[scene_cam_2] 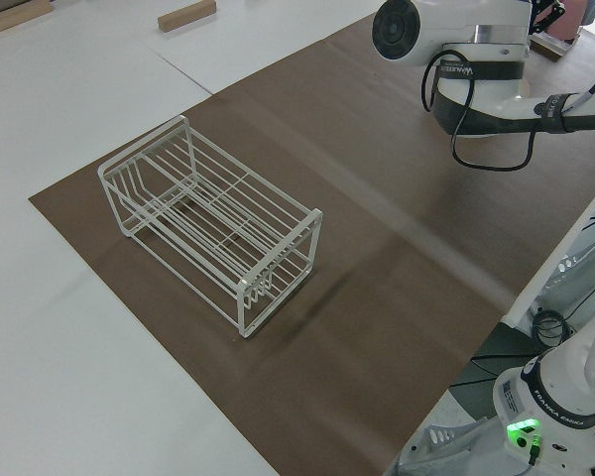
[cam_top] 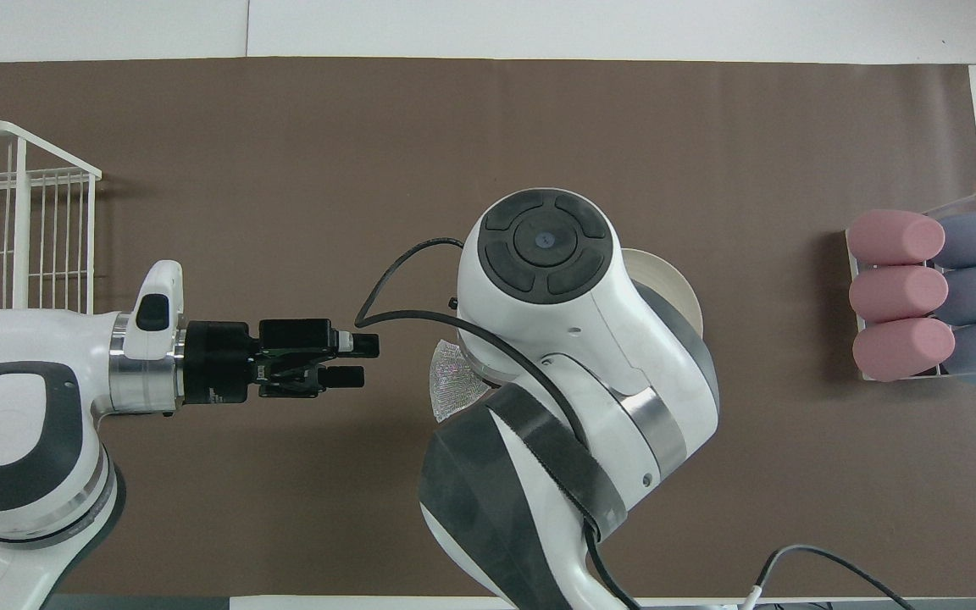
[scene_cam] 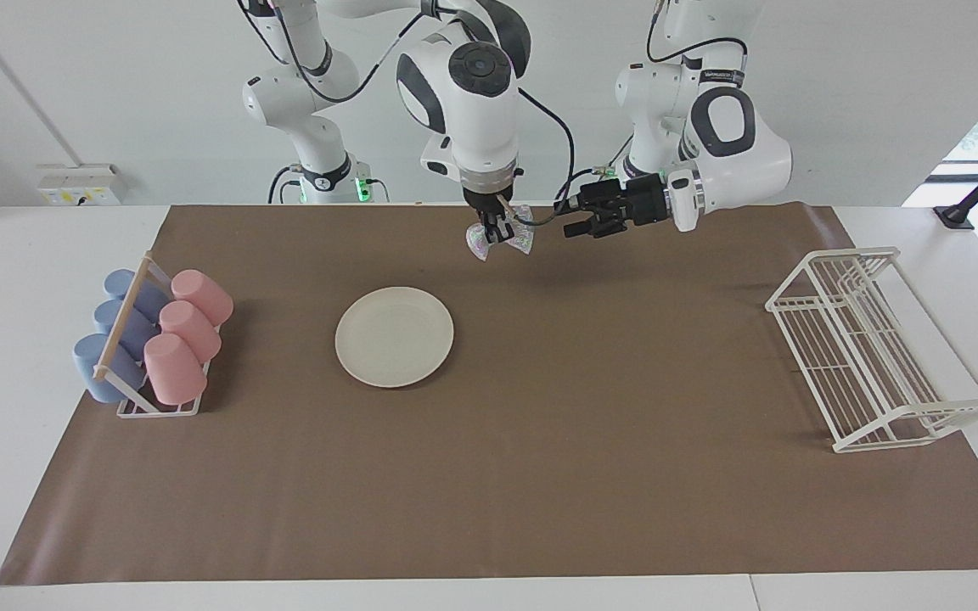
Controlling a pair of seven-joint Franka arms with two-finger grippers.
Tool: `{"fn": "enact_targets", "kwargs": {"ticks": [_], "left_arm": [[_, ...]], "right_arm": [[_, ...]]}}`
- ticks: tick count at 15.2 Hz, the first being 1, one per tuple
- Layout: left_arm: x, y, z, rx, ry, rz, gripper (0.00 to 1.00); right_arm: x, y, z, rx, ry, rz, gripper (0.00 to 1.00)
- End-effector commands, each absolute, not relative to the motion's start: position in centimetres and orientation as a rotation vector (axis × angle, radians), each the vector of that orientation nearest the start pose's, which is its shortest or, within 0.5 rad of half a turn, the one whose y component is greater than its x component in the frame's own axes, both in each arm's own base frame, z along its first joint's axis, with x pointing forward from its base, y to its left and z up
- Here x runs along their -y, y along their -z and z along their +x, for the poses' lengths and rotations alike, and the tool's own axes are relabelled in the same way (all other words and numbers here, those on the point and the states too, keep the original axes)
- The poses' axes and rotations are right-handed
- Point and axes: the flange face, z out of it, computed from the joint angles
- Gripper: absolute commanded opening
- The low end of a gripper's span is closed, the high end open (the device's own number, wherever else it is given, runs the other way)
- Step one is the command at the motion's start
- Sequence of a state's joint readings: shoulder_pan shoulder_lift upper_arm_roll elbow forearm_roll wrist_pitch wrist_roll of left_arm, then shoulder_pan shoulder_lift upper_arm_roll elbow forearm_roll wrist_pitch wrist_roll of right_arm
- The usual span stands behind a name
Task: Wipe plate with sponge
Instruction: 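Bring the scrubber to the left gripper while the left gripper reaches out, then grasp the scrubber with the left gripper while the right gripper withdraws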
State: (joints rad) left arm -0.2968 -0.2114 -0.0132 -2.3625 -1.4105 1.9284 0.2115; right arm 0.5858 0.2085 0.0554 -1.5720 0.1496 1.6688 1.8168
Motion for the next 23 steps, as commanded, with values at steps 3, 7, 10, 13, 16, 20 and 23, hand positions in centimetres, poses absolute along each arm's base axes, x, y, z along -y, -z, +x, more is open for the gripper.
{"fn": "enact_targets", "kwargs": {"ticks": [3,7,10,13,16,20,23], "left_arm": [[25.7,-42.7,41.3,-0.201,0.249,1.899,1.00],[25.9,-42.6,41.4,-0.214,0.241,1.882,0.90],[26.1,-42.5,41.3,-0.208,0.243,1.885,0.35],[25.8,-42.6,41.5,-0.206,0.235,1.882,0.00],[26.1,-42.6,41.4,-0.196,0.236,1.883,0.00],[25.8,-42.7,41.5,-0.201,0.241,1.876,0.00],[25.6,-42.8,41.5,-0.207,0.241,1.875,0.00]], "right_arm": [[-37.8,-51.2,49.0,-1.818,-0.269,-2.629,0.00],[-37.8,-51.3,49.0,-1.817,-0.268,-2.628,0.00],[-37.8,-51.3,49.0,-1.817,-0.268,-2.628,0.00],[-37.7,-51.3,49.1,-1.818,-0.267,-2.626,0.00],[-37.7,-51.3,49.1,-1.820,-0.266,-2.623,0.00],[-37.5,-51.4,49.3,-1.822,-0.267,-2.617,0.37],[-36.8,-52.0,49.5,-1.810,-0.257,-2.610,1.00]]}}
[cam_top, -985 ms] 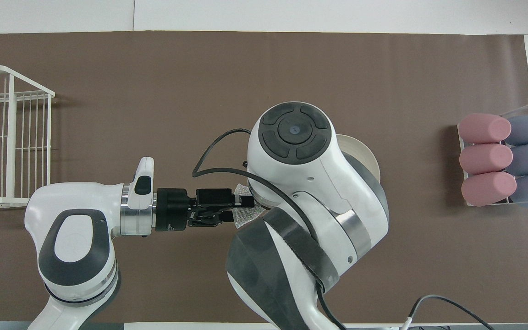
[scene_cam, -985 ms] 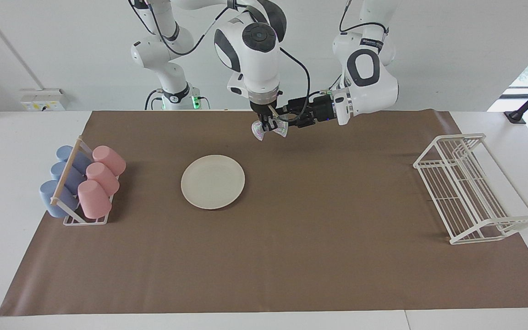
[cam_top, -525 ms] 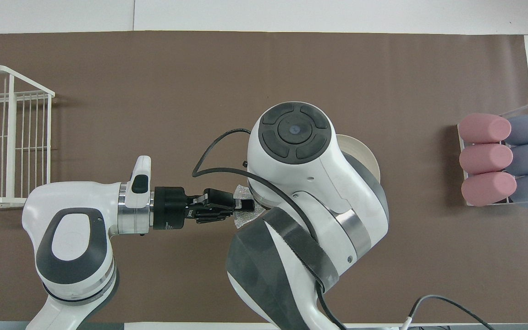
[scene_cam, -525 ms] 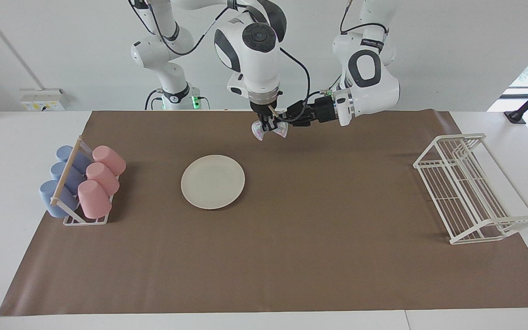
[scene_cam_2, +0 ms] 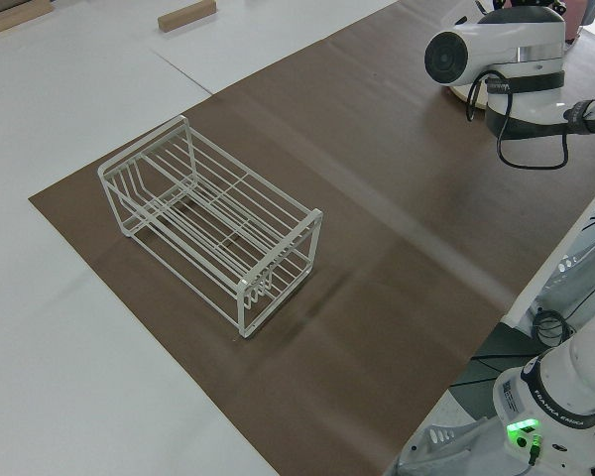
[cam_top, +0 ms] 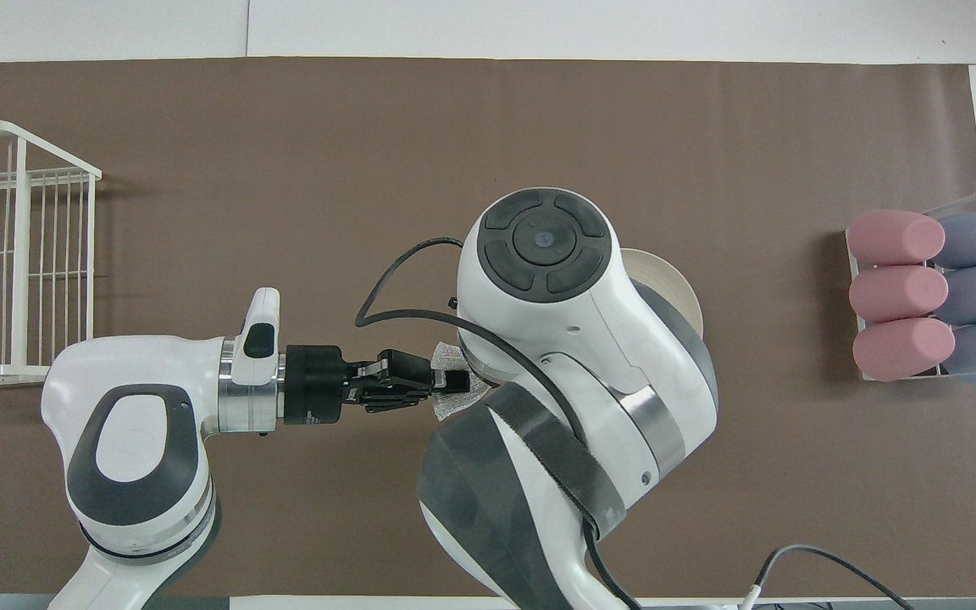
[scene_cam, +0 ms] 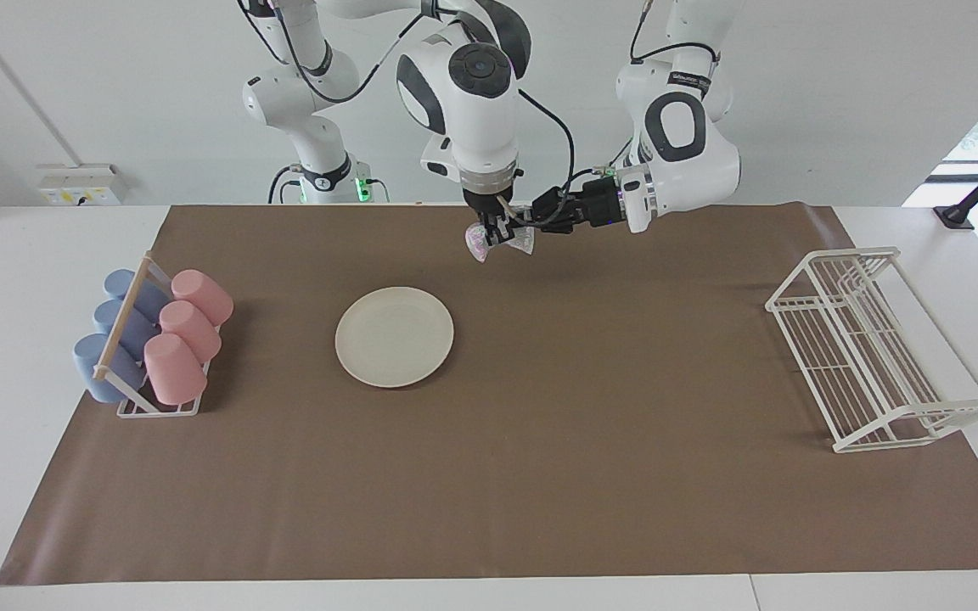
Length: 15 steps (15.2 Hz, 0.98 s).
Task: Wipe plate with sponge
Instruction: 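Grasp the scrubber with the left gripper while the right gripper withdraws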
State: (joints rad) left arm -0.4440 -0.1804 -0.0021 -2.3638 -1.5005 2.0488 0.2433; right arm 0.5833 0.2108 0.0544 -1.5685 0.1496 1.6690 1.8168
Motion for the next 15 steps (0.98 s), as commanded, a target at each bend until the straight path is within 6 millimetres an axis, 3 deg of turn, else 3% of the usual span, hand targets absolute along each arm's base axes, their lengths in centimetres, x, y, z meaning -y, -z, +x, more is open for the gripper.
{"fn": "enact_targets", "kwargs": {"ticks": [1,4,7,9,12,15], "left_arm": [[25.4,-42.8,41.7,-0.214,0.238,1.874,0.00],[24.0,-42.9,42.4,-0.235,0.237,1.860,0.00],[22.6,-43.5,43.4,-0.276,0.239,1.881,0.00],[20.4,-44.3,44.6,-0.275,0.227,1.988,0.00],[17.8,-48.0,47.3,-0.327,0.210,2.116,0.00],[15.5,-51.5,49.8,-0.342,0.184,2.318,0.00]], "right_arm": [[-35.5,-52.6,50.1,-1.811,-0.258,-2.600,1.00],[-31.9,-55.0,50.8,-1.573,-0.258,-2.716,1.00],[-26.6,-56.1,52.1,-1.238,-0.267,-2.866,1.00],[-21.6,-56.6,53.2,-1.014,-0.286,-2.942,1.00],[-12.8,-57.1,54.6,-0.690,-0.333,-3.006,1.00],[-7.7,-58.0,54.7,-0.478,-0.314,-3.079,1.00]]}}
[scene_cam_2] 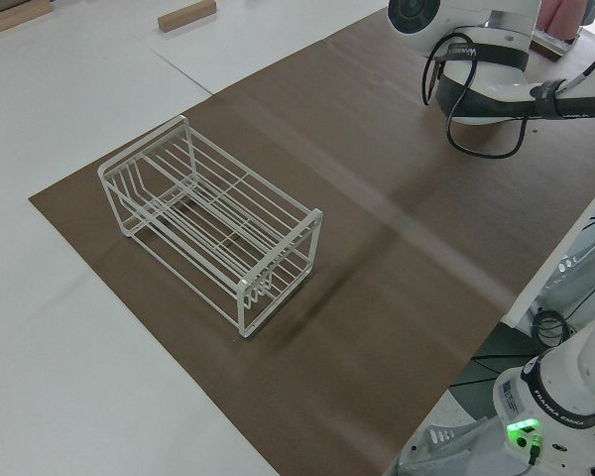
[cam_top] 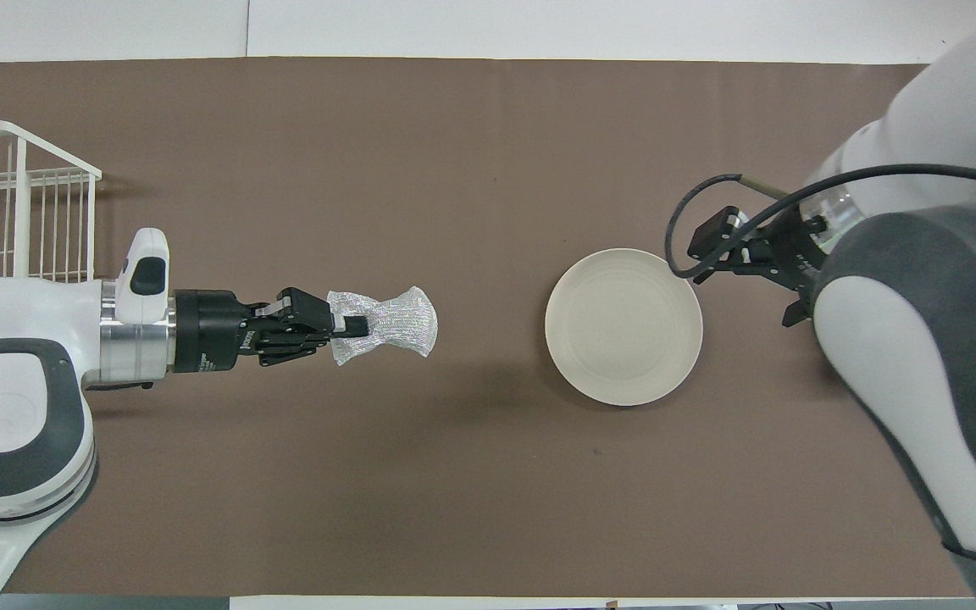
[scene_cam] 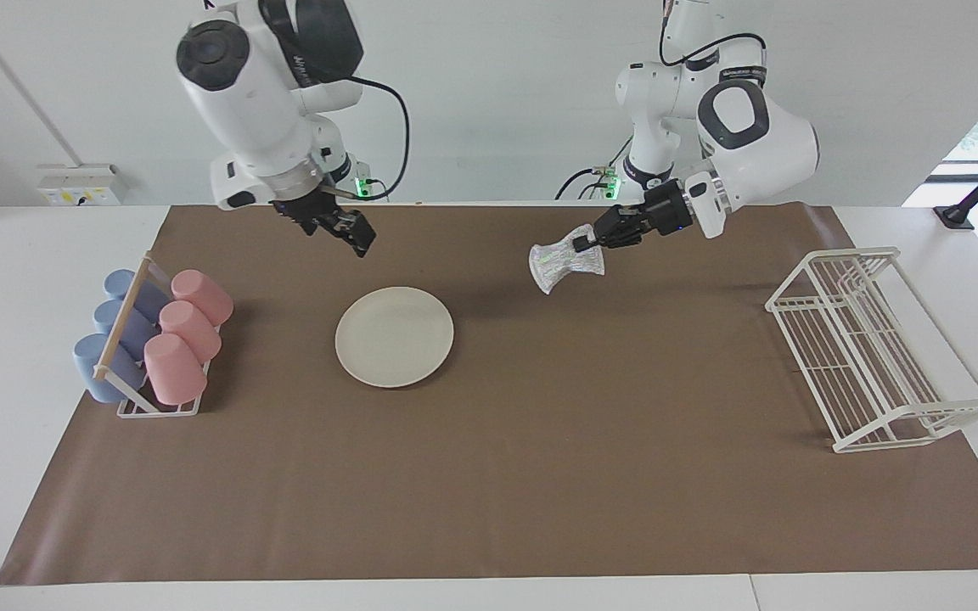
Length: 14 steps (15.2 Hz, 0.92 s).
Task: Wipe plate with sponge
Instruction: 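Grasp the scrubber with the left gripper while the right gripper withdraws, then release the scrubber into the wire rack with the left gripper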
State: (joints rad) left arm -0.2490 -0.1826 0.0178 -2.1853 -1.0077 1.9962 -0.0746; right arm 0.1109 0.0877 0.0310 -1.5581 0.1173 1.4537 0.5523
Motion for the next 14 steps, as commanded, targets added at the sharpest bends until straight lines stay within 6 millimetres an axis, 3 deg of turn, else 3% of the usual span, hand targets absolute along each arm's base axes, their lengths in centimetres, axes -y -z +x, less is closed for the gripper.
{"fn": "enact_targets", "kwargs": {"ticks": [1,3,6,8,12,14], "left_arm": [[14.6,-52.5,51.1,-0.343,0.180,2.379,0.00],[12.9,-54.7,53.5,-0.322,0.203,2.518,0.00],[11.6,-56.8,55.6,-0.270,0.194,2.752,0.00],[10.9,-57.7,55.9,-0.227,0.156,2.912,0.00],[9.5,-57.2,55.8,-0.140,0.089,3.277,0.00],[9.1,-57.6,55.9,-0.069,0.030,3.438,0.00]], "right_arm": [[-7.3,-58.3,54.6,-0.431,-0.294,-3.115,1.00],[-6.8,-59.1,54.3,-0.414,-0.265,-3.139,1.00],[-5.7,-58.6,54.4,-0.459,-0.281,-3.133,1.00],[-5.5,-58.7,54.4,-0.461,-0.277,-3.131,1.00],[-3.7,-58.8,54.5,-0.490,-0.277,-3.124,1.00],[-2.9,-59.0,54.5,-0.394,-0.274,-3.129,1.00]]}}
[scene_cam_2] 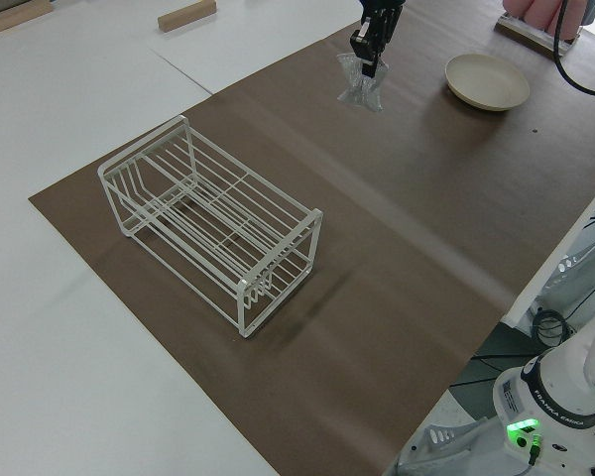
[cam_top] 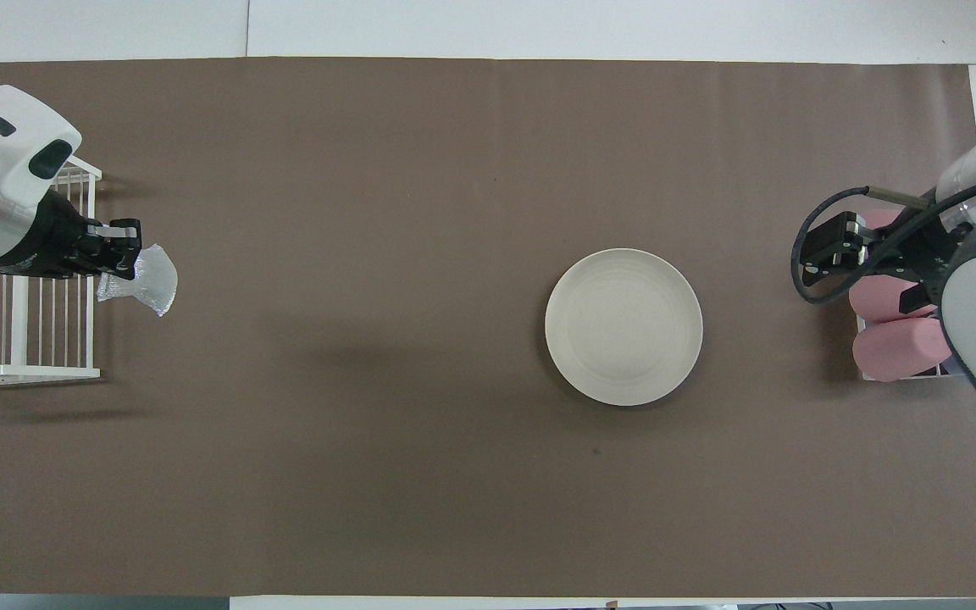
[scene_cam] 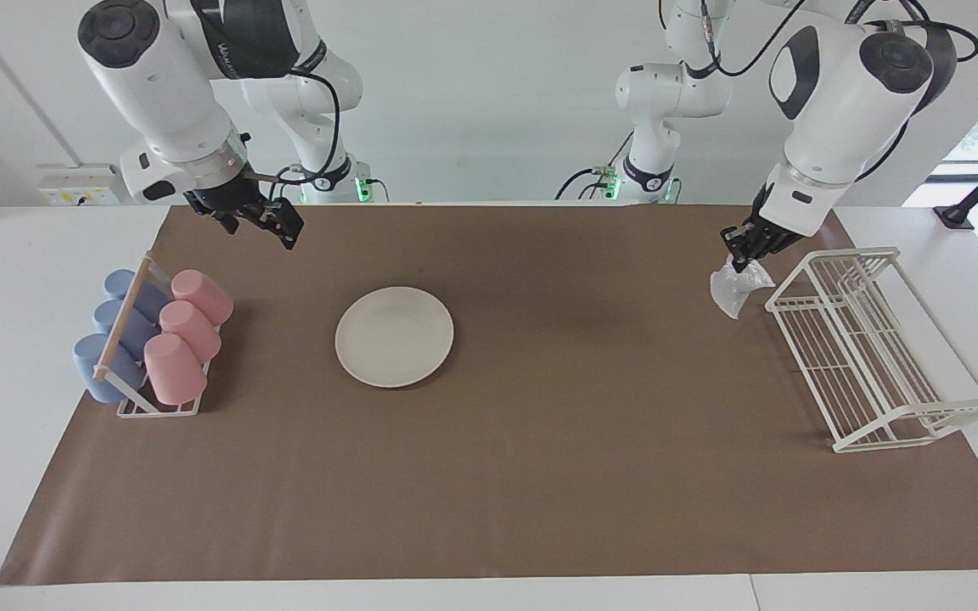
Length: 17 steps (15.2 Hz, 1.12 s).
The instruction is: Wipe plate with sponge
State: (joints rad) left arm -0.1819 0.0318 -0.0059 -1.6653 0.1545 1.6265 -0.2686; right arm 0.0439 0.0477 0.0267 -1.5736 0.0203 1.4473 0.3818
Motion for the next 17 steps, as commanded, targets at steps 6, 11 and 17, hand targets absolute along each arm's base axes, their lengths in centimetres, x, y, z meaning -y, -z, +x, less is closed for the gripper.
{"fn": "enact_targets", "kwargs": {"ticks": [6,11,17], "left_arm": [[7.6,-54.7,58.8,-0.210,-0.013,-2.433,0.00],[6.4,-50.5,61.0,-0.356,0.009,-2.151,0.00],[2.9,-45.6,62.1,-0.449,0.005,-2.023,0.00]], "right_arm": [[1.4,-60.0,54.8,-0.092,-0.185,-3.129,1.00],[3.6,-60.7,54.6,-0.091,-0.160,-3.126,1.00],[3.7,-60.9,54.4,-0.089,-0.136,-3.128,1.00]]}}
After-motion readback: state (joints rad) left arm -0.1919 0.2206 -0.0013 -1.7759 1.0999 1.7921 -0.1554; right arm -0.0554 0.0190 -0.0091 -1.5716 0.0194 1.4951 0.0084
